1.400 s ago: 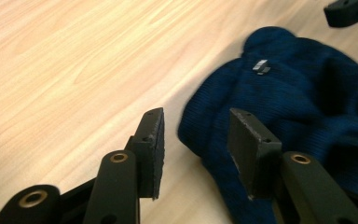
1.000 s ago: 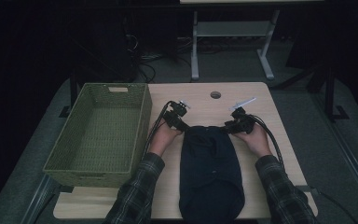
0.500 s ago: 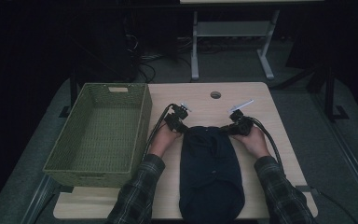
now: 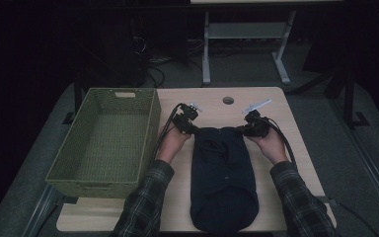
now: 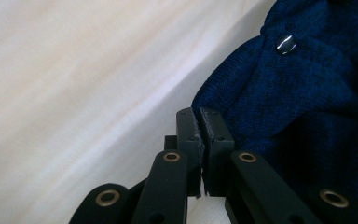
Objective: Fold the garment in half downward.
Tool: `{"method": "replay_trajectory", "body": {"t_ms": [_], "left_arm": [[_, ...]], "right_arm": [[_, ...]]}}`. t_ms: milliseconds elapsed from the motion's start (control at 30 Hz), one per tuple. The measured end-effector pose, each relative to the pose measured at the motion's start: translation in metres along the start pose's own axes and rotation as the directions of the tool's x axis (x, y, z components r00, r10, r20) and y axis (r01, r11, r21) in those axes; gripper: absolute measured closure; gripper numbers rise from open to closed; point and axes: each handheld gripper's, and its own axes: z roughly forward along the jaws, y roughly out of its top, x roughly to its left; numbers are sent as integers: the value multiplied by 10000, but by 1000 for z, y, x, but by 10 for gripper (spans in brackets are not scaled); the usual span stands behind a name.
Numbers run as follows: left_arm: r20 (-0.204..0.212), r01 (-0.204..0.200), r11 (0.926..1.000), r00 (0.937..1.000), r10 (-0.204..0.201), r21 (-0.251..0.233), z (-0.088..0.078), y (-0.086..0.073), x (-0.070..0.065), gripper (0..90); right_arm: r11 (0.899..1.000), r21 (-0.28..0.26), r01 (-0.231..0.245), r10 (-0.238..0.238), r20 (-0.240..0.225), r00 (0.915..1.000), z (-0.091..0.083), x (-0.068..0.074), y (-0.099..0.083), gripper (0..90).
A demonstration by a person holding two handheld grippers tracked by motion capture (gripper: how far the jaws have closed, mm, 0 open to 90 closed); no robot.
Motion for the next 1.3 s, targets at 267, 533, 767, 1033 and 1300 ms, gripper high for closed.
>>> {"method": "replay_trajectory", "body": {"t_ms": [267, 533, 767, 1033, 1300], "left_arm": [[-791, -528, 9950, 9958, 461, -846, -40, 26, -8, 876], [-1514, -1103, 9764, 9850, 824, -1857, -81, 45, -19, 874], [-1150, -1328, 9571, 9877, 1061, -2574, -99, 23, -35, 870], [-520, -1169, 9548, 9929, 1067, -2731, -102, -5, -49, 868], [-2, -1036, 9576, 9942, 1075, -2690, -99, -19, -57, 866]], "right_arm": [[9970, -640, 437, -404, 513, 9979, -32, 3, 23, 847], [9765, -1773, 1226, -977, 1431, 9849, -72, 14, 49, 845], [9556, -2315, 1824, -1480, 1580, 9763, -91, 37, 40, 836], [9522, -2551, 1679, -1450, 1063, 9837, -94, 53, 12, 821], [9603, -2392, 1438, -1291, 762, 9887, -93, 59, -4, 807]]}}
